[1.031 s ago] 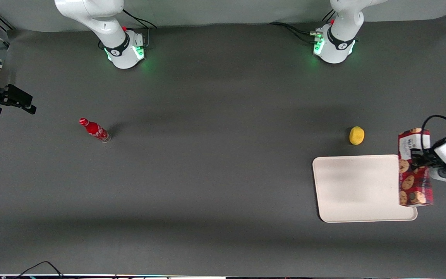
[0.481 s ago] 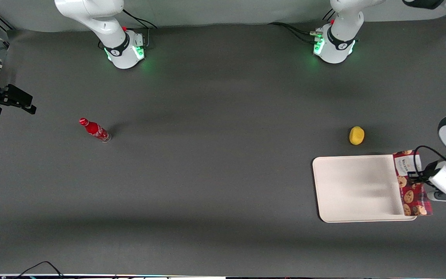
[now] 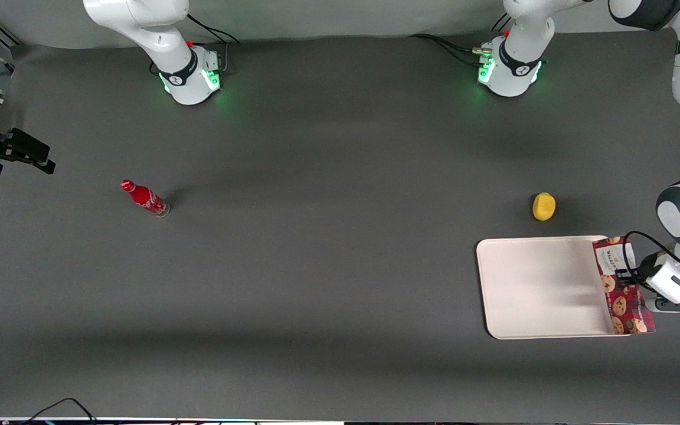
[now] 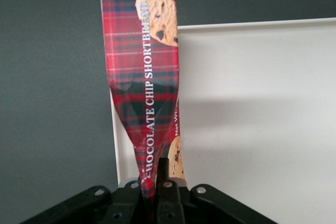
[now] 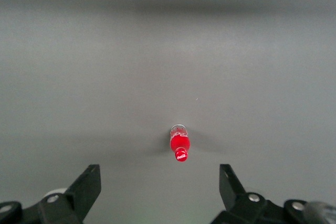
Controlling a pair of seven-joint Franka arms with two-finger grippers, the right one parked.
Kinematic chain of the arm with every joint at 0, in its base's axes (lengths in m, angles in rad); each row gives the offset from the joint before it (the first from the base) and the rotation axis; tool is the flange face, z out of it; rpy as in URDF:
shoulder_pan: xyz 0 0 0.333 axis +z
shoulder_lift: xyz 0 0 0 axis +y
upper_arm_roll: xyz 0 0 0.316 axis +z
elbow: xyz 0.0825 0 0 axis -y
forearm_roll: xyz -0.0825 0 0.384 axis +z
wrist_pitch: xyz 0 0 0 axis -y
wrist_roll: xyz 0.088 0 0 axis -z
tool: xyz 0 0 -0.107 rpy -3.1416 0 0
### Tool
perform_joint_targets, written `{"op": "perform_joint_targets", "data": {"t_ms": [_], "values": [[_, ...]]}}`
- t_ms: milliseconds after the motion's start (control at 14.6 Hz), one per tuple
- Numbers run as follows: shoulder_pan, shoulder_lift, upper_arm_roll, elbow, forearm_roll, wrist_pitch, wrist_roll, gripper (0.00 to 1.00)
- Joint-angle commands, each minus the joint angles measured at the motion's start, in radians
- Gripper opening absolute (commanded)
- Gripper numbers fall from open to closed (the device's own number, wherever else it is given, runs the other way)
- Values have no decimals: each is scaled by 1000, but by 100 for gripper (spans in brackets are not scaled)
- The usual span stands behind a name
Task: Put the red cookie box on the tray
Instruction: 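Lower the cookie box onto the tray's rim area and release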
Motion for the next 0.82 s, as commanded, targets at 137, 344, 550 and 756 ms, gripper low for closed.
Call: {"op": "perform_joint_targets", "data": {"t_ms": [137, 344, 550, 756], "values": [[-24, 18, 26, 15, -11, 15, -7, 12], [-24, 12, 26, 15, -10, 18, -5, 99], [-22, -16, 31, 17, -11, -5, -2, 100], [-22, -54, 31, 36, -11, -112, -13, 100]]}}
